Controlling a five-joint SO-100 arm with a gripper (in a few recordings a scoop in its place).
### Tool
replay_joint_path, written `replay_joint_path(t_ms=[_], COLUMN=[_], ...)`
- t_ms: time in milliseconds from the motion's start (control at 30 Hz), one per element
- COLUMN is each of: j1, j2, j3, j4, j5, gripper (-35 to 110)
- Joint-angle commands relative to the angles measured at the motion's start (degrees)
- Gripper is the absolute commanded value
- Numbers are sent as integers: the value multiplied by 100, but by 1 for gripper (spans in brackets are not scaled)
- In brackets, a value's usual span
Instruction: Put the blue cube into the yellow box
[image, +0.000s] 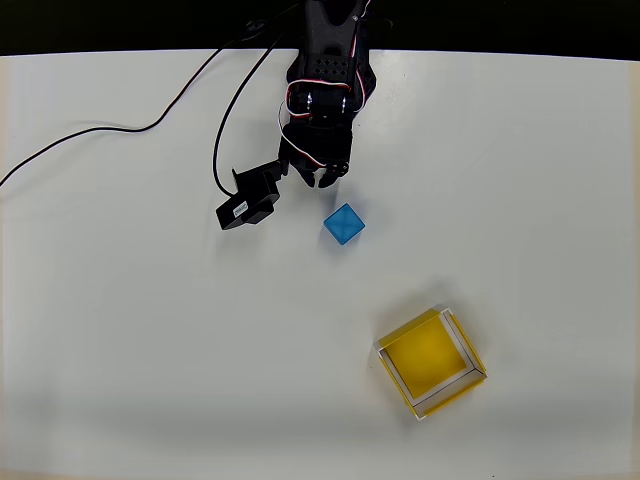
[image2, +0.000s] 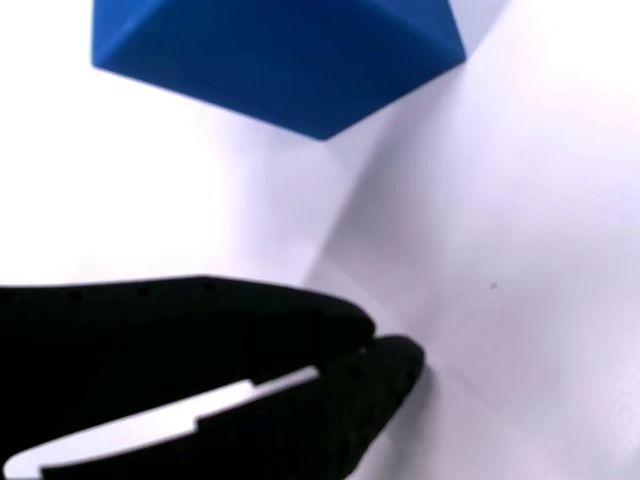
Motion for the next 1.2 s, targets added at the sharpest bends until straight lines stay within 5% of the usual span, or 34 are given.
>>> replay_joint_path(t_ms=[0,633,1167], j1=[149,132,0], j2=[158,105,-2540], j3=[158,35,-3551], j4=[53,158,844], j5=[-88,-668,-466], gripper=[0,2,15])
